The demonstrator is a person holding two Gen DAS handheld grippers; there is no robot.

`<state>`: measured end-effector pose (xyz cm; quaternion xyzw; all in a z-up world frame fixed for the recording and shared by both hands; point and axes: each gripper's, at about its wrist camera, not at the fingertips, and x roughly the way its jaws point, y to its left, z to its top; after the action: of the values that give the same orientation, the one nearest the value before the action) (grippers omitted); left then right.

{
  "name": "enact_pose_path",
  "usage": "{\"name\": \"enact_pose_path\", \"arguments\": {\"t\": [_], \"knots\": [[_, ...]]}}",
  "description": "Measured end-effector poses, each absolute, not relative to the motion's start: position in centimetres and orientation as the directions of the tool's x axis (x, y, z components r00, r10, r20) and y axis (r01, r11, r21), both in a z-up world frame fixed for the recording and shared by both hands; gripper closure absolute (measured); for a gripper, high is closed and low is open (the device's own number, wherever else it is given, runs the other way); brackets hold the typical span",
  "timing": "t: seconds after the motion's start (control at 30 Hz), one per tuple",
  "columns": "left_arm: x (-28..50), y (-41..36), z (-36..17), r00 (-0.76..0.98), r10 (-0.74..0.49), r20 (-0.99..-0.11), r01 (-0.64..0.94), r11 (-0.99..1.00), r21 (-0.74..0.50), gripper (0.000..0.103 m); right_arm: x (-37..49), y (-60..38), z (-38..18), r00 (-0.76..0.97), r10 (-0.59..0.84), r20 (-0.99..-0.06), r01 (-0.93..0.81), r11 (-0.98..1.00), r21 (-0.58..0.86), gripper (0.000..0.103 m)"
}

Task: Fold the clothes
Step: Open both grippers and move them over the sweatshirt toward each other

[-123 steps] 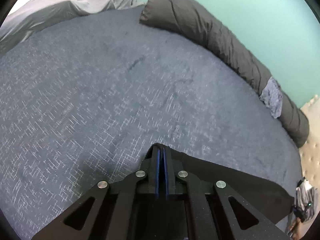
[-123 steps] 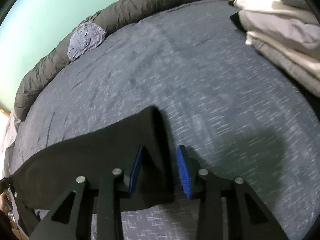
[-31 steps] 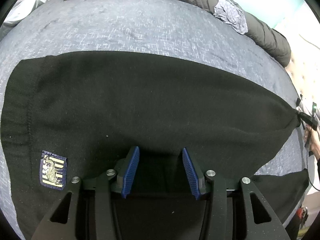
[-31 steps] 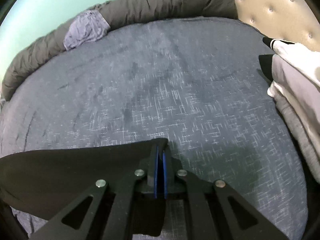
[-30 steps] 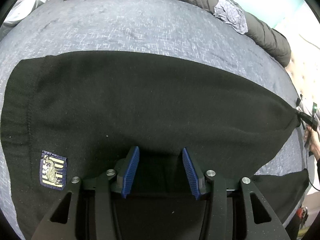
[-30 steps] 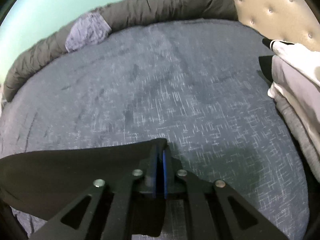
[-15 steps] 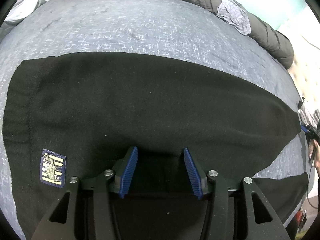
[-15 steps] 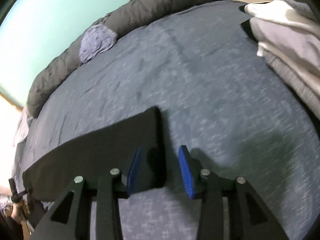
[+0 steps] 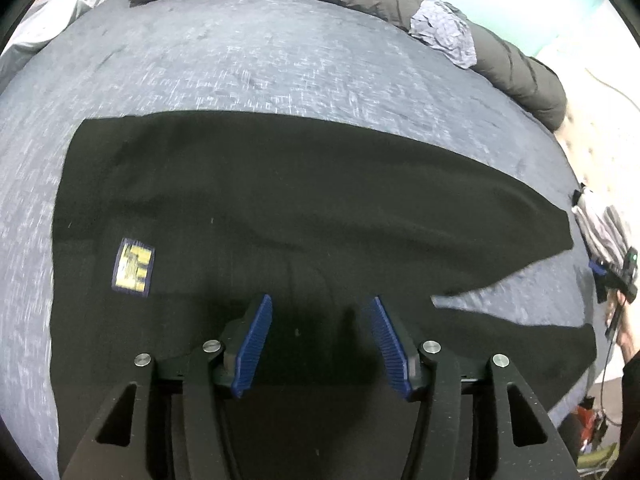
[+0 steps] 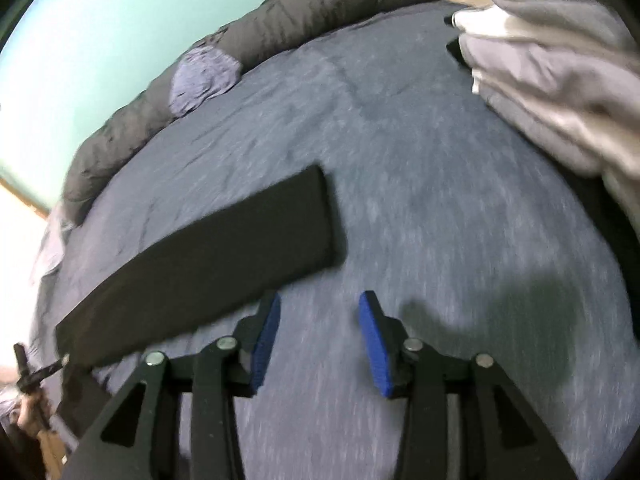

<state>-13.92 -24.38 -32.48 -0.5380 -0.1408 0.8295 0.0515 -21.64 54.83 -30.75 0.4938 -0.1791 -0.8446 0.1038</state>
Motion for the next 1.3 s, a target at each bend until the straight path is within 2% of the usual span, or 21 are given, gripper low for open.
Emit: {"name": "enact_pose_path", "arguments": {"t": [0.17,0.4,0.6,0.77,1.07,1.3], "knots": [[-11.3,-23.3,-32.0,-0.416,0.263,-0.871,0.038,-0.951,-0.306,0.045,-17.1,54.5,-30.8,-0.431,-0.387,-0.815,0.105,-0.919,0.381,0.05],[-10.6,-18.3,-32.1,-0.401,0.335,-0.853,-0.04,-0.936,-0.349,0.045,-13.0,51.2,-31.0,-0.373,-0.366,-0.853,0.229,-0.927,0.298,0.05],[-10.0,-15.2,-31.8,-0.434,0.355,-0.828,-0.07,-0.93,-0.362,0.045,-12.0,43.3,-31.0,-0.33,-0.339,-0.881,0.402,-0.895,0.194,0.05],[-8.7,-14.3,-32.6,-0.485,0.336,-0.808,-0.032,-0.93,-0.367,0.045,-11.1,35.5,-32.0,-0.279,-0.38,-0.882,0.536,-0.824,0.185,0.05],[-5.7,-14.6,-35.6,-0.537,0.345,-0.77,0.039,-0.901,-0.431,0.045,-10.2,23.8,-34.1,-0.201,-0.403,-0.893,0.677,-0.716,0.171,0.05],[-5.0,-15.1,-35.4,-0.559,0.318,-0.766,0.007,-0.922,-0.388,0.044,-9.6,17.6,-35.1,-0.17,-0.371,-0.913,0.766,-0.633,0.115,0.05]]}}
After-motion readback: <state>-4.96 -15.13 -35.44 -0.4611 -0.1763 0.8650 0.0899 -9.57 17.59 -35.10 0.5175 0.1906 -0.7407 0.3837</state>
